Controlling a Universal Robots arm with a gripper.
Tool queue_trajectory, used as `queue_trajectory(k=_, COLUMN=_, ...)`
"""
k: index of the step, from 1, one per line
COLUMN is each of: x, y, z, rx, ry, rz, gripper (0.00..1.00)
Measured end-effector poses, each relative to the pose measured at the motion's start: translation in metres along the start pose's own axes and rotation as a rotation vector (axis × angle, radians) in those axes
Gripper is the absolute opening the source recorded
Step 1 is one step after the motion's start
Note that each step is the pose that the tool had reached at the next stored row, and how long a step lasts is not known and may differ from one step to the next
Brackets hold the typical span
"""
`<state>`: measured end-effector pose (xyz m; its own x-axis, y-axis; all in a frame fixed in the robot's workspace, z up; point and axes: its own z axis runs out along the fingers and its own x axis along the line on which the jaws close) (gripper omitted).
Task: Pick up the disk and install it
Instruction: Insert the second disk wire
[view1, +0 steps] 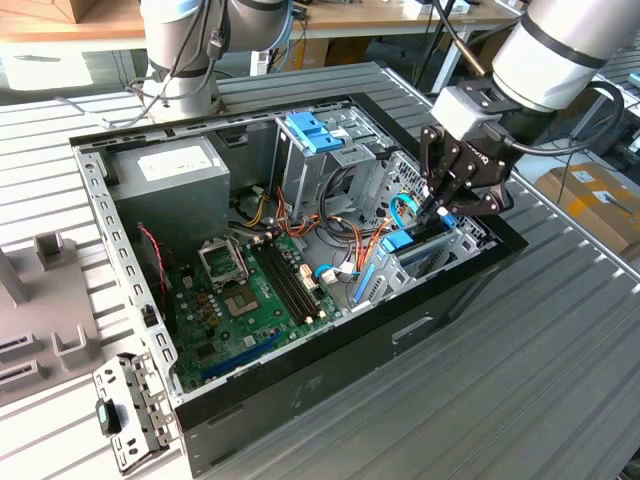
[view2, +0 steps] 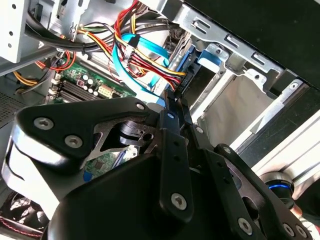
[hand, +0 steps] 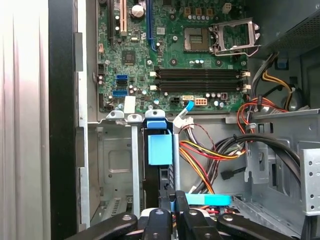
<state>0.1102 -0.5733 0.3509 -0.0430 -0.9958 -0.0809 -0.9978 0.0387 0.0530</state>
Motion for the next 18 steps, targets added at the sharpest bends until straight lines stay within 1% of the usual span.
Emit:
queue_trajectory(k=1, x=0.0003, y=0.0002, z=0.0005, rx=-0.0001, ry=-0.0022, rz=0.0, gripper=0.16)
queue_trajectory(k=2, x=0.0006, y=0.0003, z=0.0012, rx=-0.0003, ry=-0.007, rz=0.0, gripper=0.16)
queue_trajectory(k=3, x=0.001, y=0.0003, z=0.0019, rx=-0.0004, ry=-0.0102, rz=-0.001, gripper=0.16)
queue_trajectory(k=5, x=0.001, y=0.0003, z=0.0024, rx=-0.0006, ry=-0.0141, rz=-0.001, gripper=0.16)
queue_trajectory(k=6, x=0.0011, y=0.0003, z=0.0026, rx=-0.0006, ry=-0.0151, rz=-0.001, gripper=0.16)
queue_trajectory(k=10, x=0.0056, y=0.0002, z=0.0023, rx=-0.0006, ry=-0.015, rz=-0.001, gripper=0.16)
queue_trajectory(k=12, x=0.0058, y=0.0001, z=0.0026, rx=-0.0007, ry=-0.0158, rz=-0.001, gripper=0.16)
queue_trajectory(k=15, x=0.006, y=0.0001, z=0.0045, rx=-0.0009, ry=-0.0193, rz=-0.001, gripper=0.16)
queue_trajectory(k=18, x=0.0074, y=0.002, z=0.0053, rx=-0.0009, ry=-0.0201, rz=-0.001, gripper=0.16)
